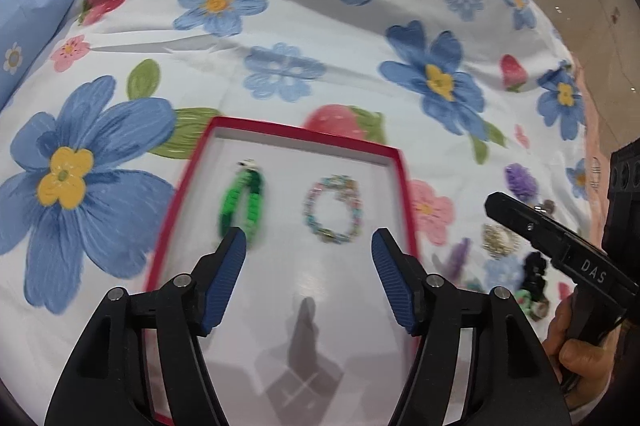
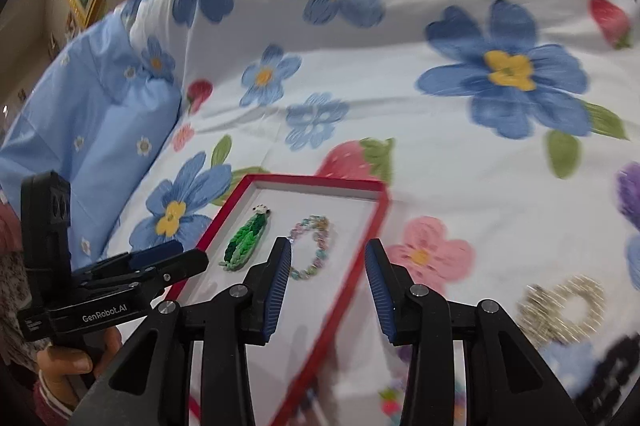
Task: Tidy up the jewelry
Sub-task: 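Open both tools to release the clip and bracelet in the tray, then grasp the purple hair tie with the left tool while the right tool grasps the black scrunchie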
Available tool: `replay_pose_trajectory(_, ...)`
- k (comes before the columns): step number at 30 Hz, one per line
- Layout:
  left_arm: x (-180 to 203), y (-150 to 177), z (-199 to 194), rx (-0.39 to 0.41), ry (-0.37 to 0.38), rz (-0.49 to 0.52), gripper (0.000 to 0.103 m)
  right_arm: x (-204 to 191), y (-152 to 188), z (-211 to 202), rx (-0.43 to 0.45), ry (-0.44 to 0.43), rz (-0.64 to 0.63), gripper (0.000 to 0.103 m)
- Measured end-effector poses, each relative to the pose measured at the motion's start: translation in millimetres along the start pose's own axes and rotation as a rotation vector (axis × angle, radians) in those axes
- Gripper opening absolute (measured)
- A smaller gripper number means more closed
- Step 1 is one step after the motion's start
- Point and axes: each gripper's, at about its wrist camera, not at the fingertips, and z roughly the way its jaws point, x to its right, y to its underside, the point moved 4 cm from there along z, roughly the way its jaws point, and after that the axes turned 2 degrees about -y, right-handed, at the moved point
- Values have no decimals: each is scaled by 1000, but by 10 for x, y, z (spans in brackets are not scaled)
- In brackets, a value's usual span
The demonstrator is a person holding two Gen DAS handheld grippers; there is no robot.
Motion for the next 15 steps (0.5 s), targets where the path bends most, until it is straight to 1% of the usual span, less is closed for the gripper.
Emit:
replay_pose_trajectory(2, 128, 41, -40, 1, 22, 10, 68, 93, 22, -195, 30, 11, 17, 41)
replay_pose_trajectory(6, 433, 142, -95, -7, 66, 54, 68, 324, 117, -587, 78, 63, 43, 44)
replay_pose_trajectory(15, 940, 292, -54, -36, 111, 147, 69, 836, 474, -1197, 108, 170, 97, 45)
